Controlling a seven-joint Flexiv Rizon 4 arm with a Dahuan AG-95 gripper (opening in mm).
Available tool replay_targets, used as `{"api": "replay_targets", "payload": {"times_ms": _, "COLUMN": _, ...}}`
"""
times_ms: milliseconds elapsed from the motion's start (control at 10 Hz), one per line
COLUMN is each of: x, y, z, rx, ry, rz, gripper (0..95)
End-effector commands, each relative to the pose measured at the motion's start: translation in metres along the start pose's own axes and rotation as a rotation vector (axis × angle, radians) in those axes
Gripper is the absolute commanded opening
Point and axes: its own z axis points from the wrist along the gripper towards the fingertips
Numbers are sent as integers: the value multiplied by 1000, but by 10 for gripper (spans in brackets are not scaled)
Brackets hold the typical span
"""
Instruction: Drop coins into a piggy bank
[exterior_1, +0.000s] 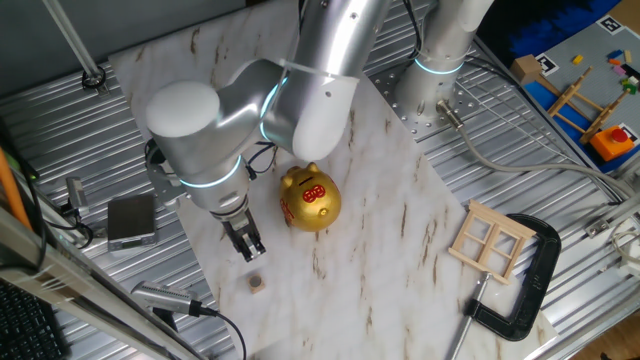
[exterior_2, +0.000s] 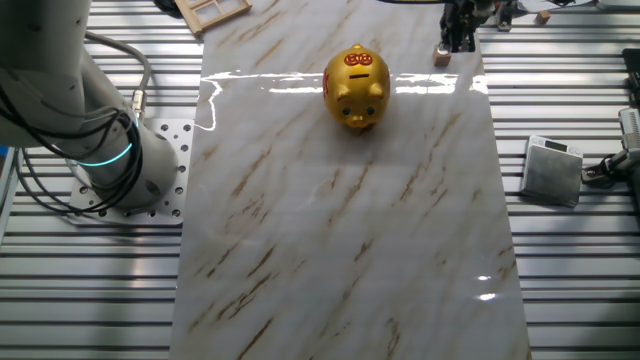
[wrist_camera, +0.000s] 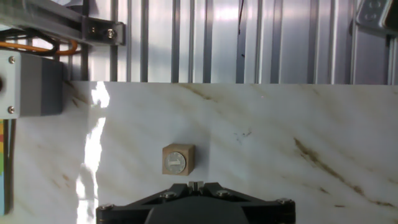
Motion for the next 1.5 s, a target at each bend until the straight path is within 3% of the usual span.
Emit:
{"api": "replay_targets", "payload": {"times_ms": 100, "x": -1, "y": 0, "z": 0, "rx": -5, "ry": 4, "rz": -55, "gripper": 0}}
{"api": "replay_targets", "payload": {"times_ms": 400, "x": -1, "y": 0, "z": 0, "rx": -1, "ry": 6, "rz": -54, "gripper": 0}}
{"api": "replay_targets", "payload": {"times_ms": 600, "x": -1, "y": 0, "z": 0, "rx": -10, "ry": -21, "rz": -38, "gripper": 0}}
{"api": "replay_targets", "payload": {"times_ms": 700, "x": -1, "y": 0, "z": 0, "rx": -32, "ry": -41, "rz": -24, "gripper": 0}}
{"api": "replay_targets", "payload": {"times_ms": 1500, "x": -20, "y": 8, "z": 20, "rx": -66, "ry": -40, "rz": 11, "gripper": 0}}
